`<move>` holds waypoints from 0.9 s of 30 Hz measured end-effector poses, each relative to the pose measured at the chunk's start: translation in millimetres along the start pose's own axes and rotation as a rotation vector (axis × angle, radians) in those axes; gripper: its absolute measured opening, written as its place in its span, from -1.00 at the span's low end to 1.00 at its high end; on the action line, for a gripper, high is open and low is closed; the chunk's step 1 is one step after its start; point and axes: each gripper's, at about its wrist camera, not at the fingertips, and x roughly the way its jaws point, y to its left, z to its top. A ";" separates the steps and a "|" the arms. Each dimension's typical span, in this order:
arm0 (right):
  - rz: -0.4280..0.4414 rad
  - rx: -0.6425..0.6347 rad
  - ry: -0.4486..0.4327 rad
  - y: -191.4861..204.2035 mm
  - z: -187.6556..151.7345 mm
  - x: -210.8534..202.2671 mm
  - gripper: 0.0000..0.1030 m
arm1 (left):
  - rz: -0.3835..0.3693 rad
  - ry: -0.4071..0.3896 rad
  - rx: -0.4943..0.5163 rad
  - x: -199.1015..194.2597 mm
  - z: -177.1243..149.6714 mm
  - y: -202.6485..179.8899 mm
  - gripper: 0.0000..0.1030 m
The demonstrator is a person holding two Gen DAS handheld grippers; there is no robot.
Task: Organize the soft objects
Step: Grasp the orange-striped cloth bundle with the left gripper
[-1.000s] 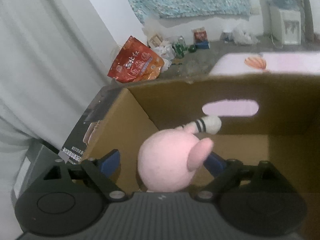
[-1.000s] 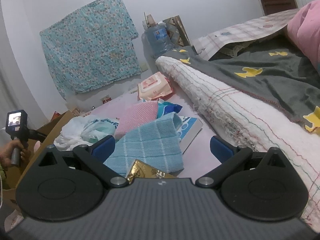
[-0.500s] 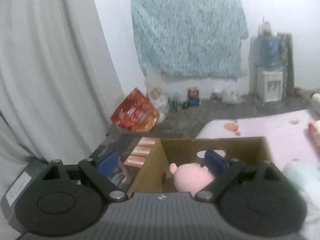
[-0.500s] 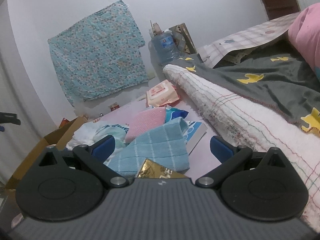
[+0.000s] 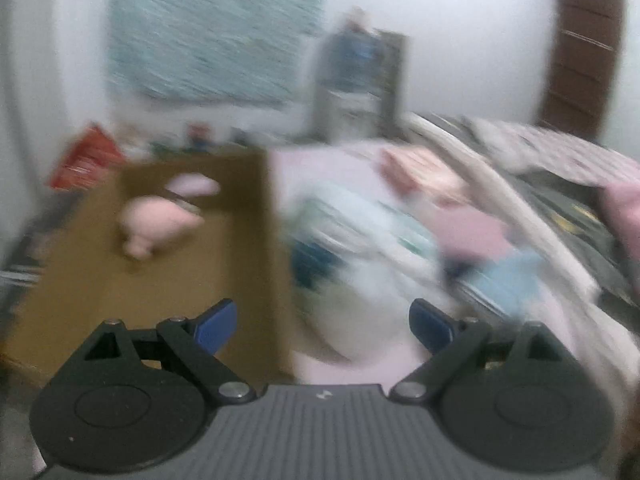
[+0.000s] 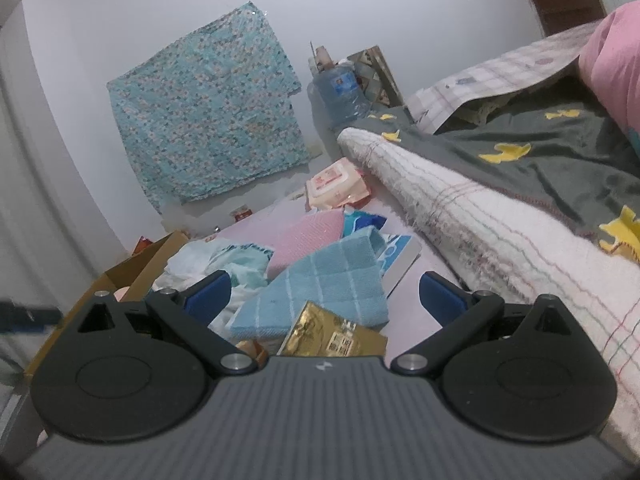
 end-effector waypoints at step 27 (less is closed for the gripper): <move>0.029 0.081 0.128 -22.2 -12.3 25.3 0.62 | -0.223 0.314 -0.078 175.8 -43.7 -86.0 0.03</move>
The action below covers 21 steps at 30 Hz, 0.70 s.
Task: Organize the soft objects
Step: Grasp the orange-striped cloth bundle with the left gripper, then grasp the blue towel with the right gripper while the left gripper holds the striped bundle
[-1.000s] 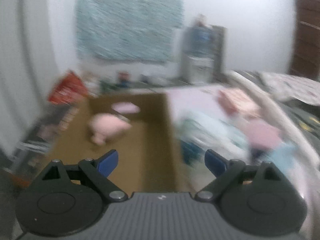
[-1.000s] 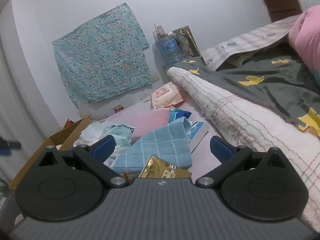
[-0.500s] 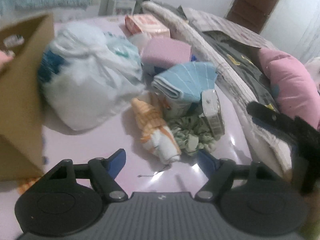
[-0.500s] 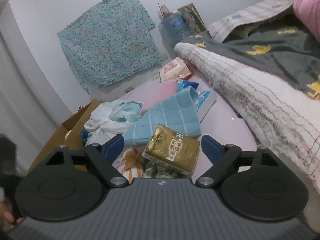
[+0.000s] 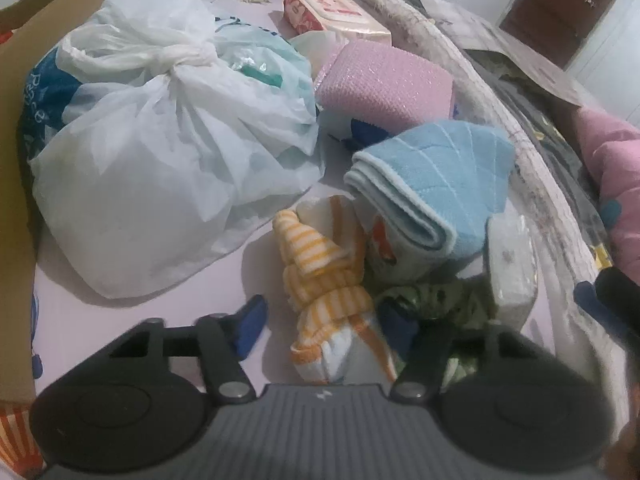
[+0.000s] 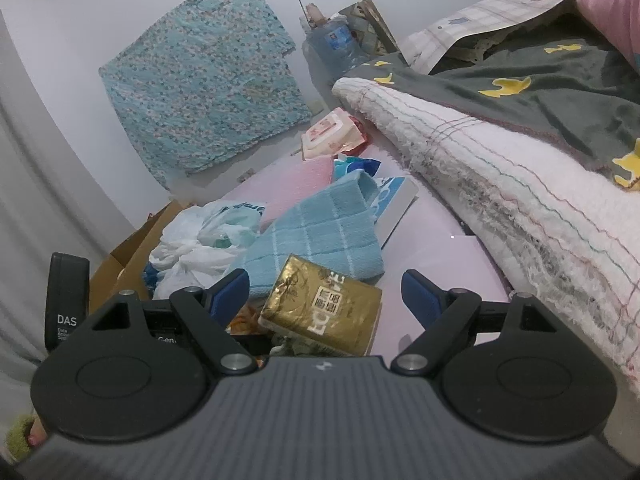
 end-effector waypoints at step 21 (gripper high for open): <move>-0.055 -0.851 0.074 127.9 -17.9 60.7 0.65 | 0.025 -0.039 -0.077 -28.5 -25.6 37.5 -0.16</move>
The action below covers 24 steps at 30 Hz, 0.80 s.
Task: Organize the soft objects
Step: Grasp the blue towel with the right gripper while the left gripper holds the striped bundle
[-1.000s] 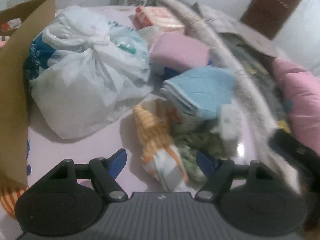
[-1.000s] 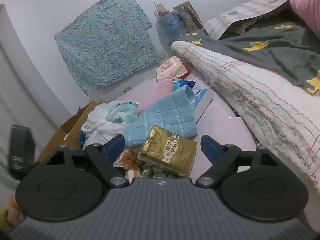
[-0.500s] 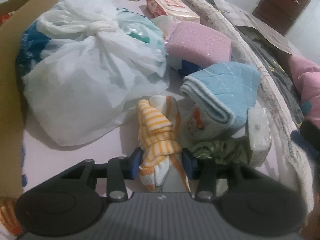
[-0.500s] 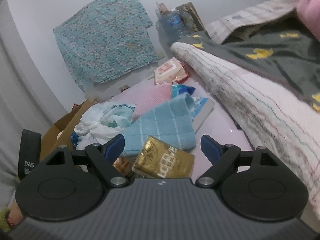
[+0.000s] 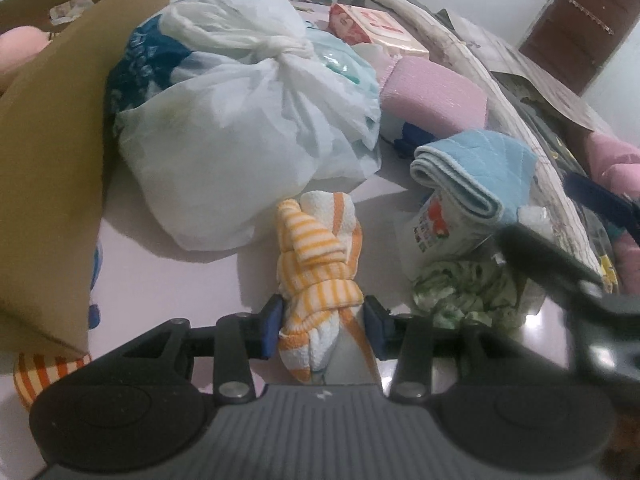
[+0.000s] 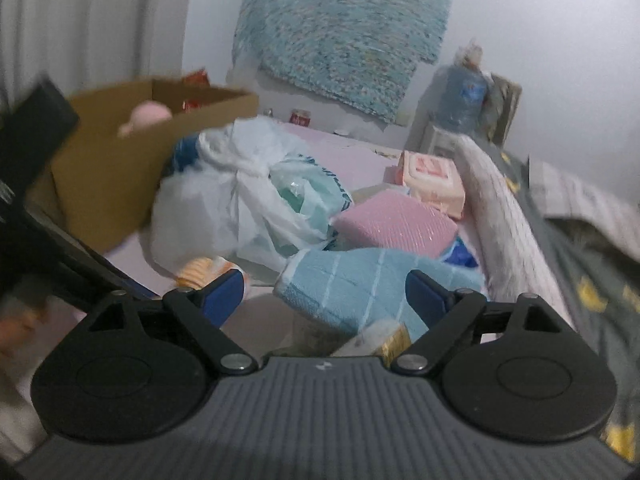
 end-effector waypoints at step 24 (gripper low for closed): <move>0.102 0.259 -0.065 -84.0 8.3 6.8 0.25 | 0.007 -0.017 -0.067 -15.6 -9.0 17.7 -0.13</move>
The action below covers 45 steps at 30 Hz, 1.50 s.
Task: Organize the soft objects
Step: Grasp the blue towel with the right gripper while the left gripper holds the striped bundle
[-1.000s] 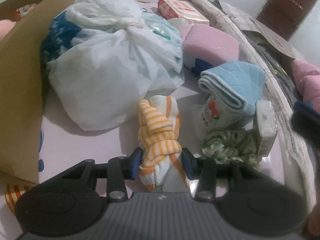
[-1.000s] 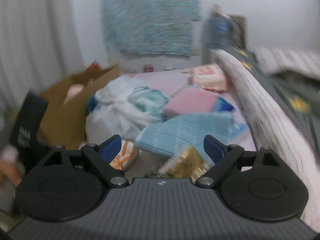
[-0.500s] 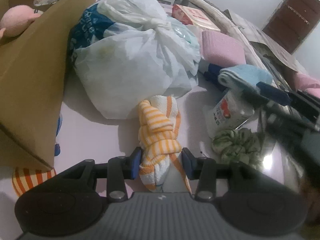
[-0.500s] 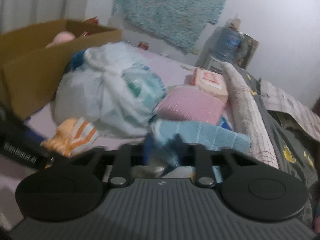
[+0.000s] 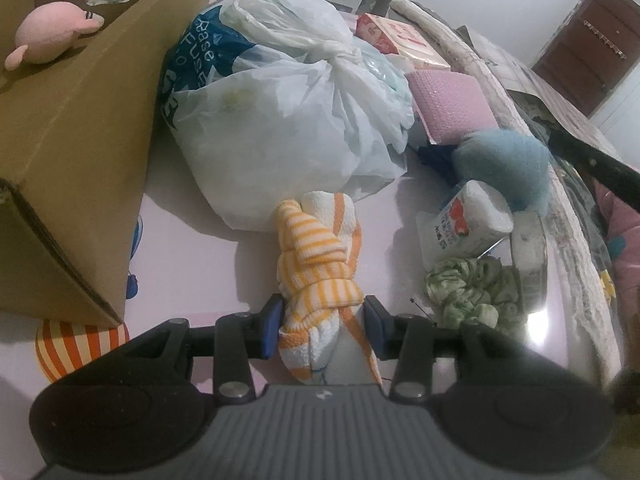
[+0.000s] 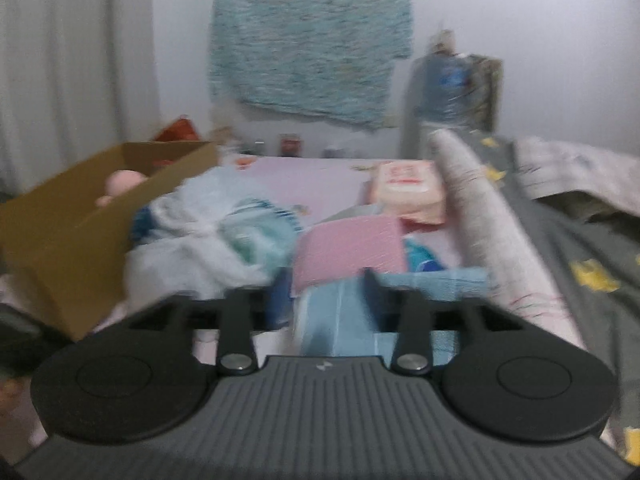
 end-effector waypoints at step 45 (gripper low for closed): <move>-0.178 1.262 0.447 -136.5 -2.5 121.2 0.64 | -0.076 -0.008 -0.028 2.5 3.4 11.1 -0.13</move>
